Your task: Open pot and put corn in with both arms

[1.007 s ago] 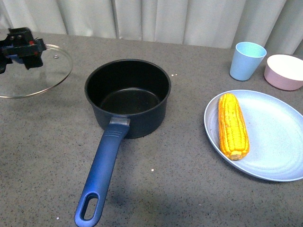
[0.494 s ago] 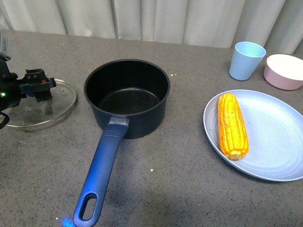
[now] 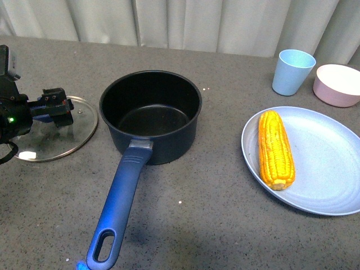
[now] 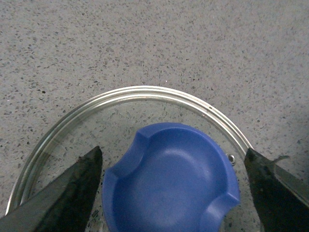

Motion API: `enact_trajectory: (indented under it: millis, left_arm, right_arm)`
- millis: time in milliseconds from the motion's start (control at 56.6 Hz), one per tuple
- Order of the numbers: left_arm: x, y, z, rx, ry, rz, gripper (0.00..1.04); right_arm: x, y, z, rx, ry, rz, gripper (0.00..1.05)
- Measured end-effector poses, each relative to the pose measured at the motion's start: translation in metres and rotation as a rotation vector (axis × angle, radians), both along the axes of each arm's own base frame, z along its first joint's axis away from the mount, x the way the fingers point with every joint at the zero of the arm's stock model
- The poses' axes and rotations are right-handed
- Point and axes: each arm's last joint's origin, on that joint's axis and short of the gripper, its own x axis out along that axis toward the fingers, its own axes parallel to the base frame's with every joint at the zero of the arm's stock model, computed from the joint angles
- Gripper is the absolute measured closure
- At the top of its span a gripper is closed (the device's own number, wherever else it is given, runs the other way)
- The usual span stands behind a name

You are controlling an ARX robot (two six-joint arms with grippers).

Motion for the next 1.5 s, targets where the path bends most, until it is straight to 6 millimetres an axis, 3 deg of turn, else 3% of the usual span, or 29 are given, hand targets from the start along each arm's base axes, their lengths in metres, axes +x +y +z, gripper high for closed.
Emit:
enact_trajectory:
  millis: [71, 247, 300, 442, 636, 989, 1501]
  left_arm:
    - [-0.006, 0.0, 0.015, 0.01, -0.025, 0.03, 0.05]
    - [-0.035, -0.003, 0.066, 0.022, -0.106, 0.069, 0.07]
    - [-0.055, -0.006, 0.081, 0.023, -0.136, 0.077, 0.07]
    - [-0.093, -0.01, 0.099, 0.028, -0.151, 0.091, 0.07]
    - [-0.151, -0.011, 0.117, 0.093, -0.4, -0.043, 0.38]
    - [-0.191, -0.011, 0.136, 0.117, -0.416, -0.046, 1.01]
    - [-0.221, -0.011, 0.144, 0.123, -0.442, -0.046, 1.01]
  right_arm:
    - [0.0, 0.0, 0.0, 0.0, 0.0, 0.0, 0.09]
    - [0.0, 0.0, 0.0, 0.0, 0.0, 0.0, 0.09]
    - [0.0, 0.0, 0.0, 0.0, 0.0, 0.0, 0.09]
    - [0.0, 0.0, 0.0, 0.0, 0.0, 0.0, 0.09]
    - [0.0, 0.0, 0.0, 0.0, 0.0, -0.001, 0.09]
    - [0.0, 0.0, 0.0, 0.0, 0.0, -0.001, 0.09]
    - [0.0, 0.0, 0.0, 0.0, 0.0, -0.001, 0.09]
